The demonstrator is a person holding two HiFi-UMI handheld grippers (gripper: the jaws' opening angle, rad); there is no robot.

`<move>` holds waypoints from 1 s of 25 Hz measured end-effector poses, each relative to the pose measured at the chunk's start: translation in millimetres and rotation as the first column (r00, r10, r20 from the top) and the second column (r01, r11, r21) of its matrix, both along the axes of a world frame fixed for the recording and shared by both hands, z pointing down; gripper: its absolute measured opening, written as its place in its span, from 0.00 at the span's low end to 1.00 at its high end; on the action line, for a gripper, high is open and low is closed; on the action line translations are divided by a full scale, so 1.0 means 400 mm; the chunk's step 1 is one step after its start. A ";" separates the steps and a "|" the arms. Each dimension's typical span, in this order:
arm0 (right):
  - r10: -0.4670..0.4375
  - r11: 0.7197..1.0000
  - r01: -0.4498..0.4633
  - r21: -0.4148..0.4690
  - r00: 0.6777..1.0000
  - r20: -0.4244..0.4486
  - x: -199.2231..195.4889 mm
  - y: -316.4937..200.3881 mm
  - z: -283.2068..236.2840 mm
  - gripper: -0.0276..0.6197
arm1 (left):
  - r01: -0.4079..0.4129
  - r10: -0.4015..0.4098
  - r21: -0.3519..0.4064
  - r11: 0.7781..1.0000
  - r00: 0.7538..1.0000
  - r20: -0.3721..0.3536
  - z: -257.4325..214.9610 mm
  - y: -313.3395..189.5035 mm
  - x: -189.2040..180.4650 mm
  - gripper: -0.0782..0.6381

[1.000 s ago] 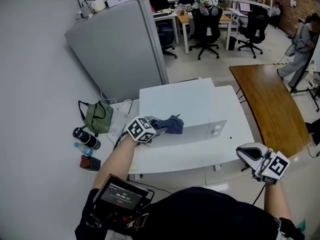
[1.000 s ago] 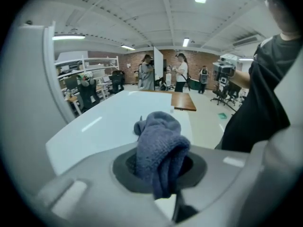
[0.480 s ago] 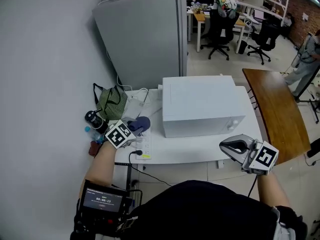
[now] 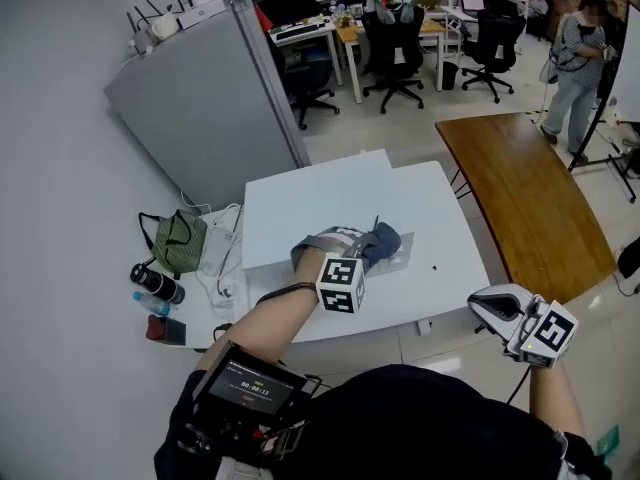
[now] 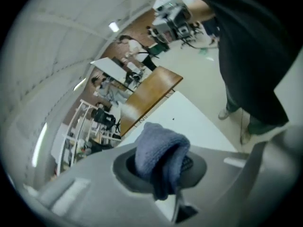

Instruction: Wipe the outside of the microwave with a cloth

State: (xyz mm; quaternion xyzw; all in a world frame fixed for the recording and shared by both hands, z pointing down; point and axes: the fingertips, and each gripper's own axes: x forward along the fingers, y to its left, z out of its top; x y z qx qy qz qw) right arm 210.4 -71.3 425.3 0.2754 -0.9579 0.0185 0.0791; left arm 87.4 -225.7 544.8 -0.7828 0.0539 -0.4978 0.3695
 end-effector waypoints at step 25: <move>-0.105 0.993 0.101 -0.055 0.991 -0.079 -0.412 0.008 0.016 0.05 | 0.035 -0.072 0.120 0.992 0.944 0.322 0.233 0.003 -0.682 0.19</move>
